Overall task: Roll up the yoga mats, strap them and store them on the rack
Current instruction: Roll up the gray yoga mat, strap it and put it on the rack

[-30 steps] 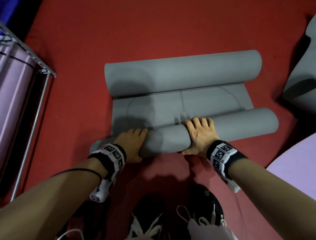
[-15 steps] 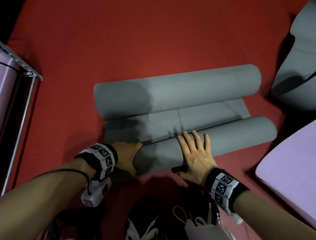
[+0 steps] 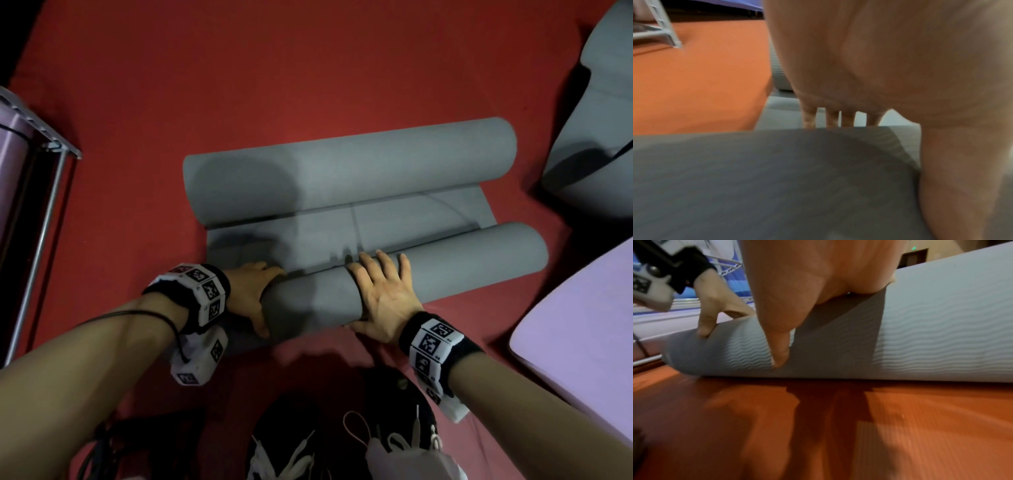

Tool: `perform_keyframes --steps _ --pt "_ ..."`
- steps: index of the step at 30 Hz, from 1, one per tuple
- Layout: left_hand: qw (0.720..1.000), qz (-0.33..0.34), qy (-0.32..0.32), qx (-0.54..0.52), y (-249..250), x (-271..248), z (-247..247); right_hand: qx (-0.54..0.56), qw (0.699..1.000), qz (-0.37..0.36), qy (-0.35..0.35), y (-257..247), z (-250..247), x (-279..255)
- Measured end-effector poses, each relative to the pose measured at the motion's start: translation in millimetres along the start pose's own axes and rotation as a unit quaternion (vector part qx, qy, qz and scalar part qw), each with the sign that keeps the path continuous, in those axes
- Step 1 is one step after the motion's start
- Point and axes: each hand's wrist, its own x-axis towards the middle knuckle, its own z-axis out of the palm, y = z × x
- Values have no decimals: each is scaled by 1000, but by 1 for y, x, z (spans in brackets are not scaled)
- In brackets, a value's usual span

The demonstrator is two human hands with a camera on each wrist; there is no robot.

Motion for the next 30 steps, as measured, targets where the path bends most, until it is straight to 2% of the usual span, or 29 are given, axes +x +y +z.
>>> perform_keyframes --steps 5,8,12,16,19,26,30 --pt "997 -1 69 -33 -18 -11 -9 49 998 -27 -28 10 -20 20" --pt "995 -8 95 -27 -23 -17 -12 57 997 -50 -10 17 -23 28" --pt "991 24 135 8 -15 -18 -5 49 996 -70 -32 23 -32 42" --pt "989 -27 81 119 6 -11 9 85 994 -51 -55 22 -39 56" --pt "988 -63 87 108 16 -6 18 63 995 -55 -45 23 -34 54" --pt "985 -59 116 109 15 -11 8 11 999 -49 -13 21 -24 45" --pt "990 -44 92 95 18 -12 9 17 999 -50 4 22 -20 34"
